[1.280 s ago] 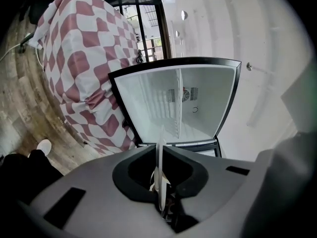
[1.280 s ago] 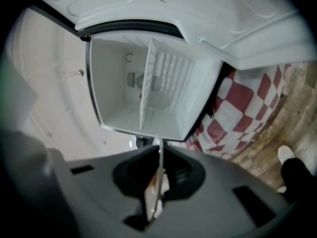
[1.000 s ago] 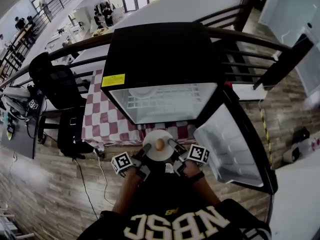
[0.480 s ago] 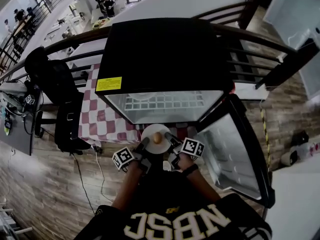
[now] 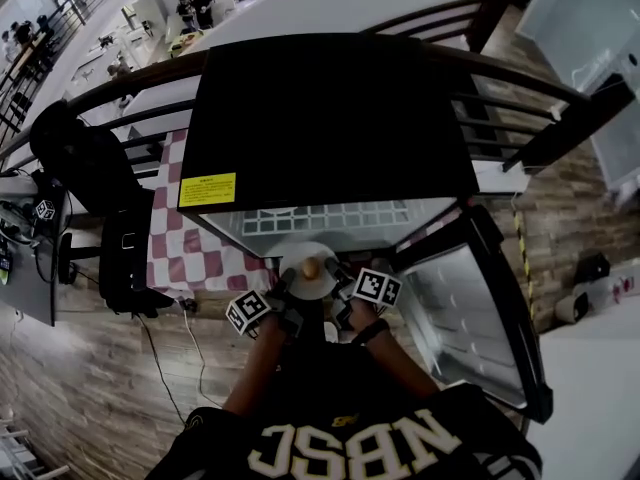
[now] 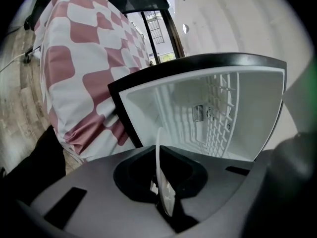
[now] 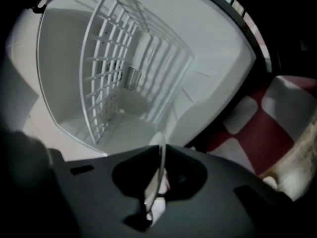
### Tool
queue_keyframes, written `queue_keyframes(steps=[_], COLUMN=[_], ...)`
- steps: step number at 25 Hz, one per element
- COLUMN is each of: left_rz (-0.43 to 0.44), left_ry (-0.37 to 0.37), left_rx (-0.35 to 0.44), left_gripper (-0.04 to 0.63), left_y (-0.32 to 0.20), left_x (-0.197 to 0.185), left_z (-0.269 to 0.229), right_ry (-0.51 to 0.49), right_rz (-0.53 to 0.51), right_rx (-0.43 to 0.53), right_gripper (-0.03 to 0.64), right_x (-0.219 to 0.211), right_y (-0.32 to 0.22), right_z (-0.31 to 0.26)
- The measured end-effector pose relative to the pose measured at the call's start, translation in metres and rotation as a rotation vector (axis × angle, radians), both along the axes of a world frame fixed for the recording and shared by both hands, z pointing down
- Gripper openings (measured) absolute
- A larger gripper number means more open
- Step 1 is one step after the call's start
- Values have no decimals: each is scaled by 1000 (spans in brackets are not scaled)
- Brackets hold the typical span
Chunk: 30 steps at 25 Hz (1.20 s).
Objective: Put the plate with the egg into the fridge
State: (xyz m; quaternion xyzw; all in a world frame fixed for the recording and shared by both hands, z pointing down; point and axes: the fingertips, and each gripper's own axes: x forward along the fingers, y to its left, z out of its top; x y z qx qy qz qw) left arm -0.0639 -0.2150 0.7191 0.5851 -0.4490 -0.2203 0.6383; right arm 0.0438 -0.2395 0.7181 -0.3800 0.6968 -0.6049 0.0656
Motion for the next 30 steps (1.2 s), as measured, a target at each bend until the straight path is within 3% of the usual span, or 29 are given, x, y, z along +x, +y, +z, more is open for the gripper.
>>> queue_keyframes(steps=[6,16,21,27,30], left_rz=[6,-27,-62,-148,-143], left_ry=[-48,-27,-21,36,27], left_rx=[8,10,10,-3,-12], left_gripper=[40,40,40,40,41], left_y=[-28,-57,-70,-80,-81], left_x=[-2,-8,-12,-13,-11], left_z=[5,16,17,24,26], right_ry=[23,37,30,44,74], right_rz=[70,104,119,171,188], right_rx=[24,21,21,25,39], right_gripper=[34,34,34,34,34], right_x=[1,-4,-7,-6,-5], right_y=[-21,-52,-63,-77,-83], right_z=[11,20,22,22,19])
